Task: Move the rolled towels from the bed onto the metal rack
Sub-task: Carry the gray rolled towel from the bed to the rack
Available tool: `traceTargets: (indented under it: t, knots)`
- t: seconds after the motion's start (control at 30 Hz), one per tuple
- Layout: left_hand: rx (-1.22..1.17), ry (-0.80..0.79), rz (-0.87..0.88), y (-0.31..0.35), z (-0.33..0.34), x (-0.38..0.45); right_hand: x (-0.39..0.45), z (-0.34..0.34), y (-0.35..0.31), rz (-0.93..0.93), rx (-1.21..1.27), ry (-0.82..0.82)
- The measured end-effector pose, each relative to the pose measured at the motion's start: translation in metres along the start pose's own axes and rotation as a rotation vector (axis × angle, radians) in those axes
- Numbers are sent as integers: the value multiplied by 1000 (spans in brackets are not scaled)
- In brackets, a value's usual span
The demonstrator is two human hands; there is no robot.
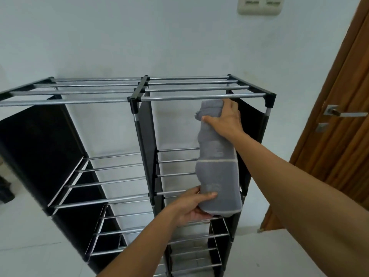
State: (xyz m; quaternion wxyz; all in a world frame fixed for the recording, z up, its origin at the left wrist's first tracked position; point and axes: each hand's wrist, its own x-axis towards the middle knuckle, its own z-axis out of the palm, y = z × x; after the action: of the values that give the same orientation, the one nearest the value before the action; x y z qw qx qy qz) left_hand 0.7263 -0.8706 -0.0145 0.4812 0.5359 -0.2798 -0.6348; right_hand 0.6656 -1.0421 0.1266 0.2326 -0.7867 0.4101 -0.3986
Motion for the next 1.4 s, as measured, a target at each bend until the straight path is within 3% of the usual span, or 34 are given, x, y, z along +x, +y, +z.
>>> traceTargets:
  t: [0.27, 0.63, 0.77, 1.23, 1.4]
  knots:
    - [39, 4, -62, 22, 2, 36, 50, 37, 30, 166, -50, -151]
    - [107, 42, -163, 42, 13, 42, 58, 55, 58, 298, -136, -245]
    - [94, 85, -110, 49, 17, 47, 40, 62, 70, 378, -221, -335]
    - [-30, 138, -31, 49, 29, 55, 14, 60, 91, 335, -378, -444]
    - [131, 244, 56, 37, 28, 54, 6, 53, 87, 400, -263, -460]
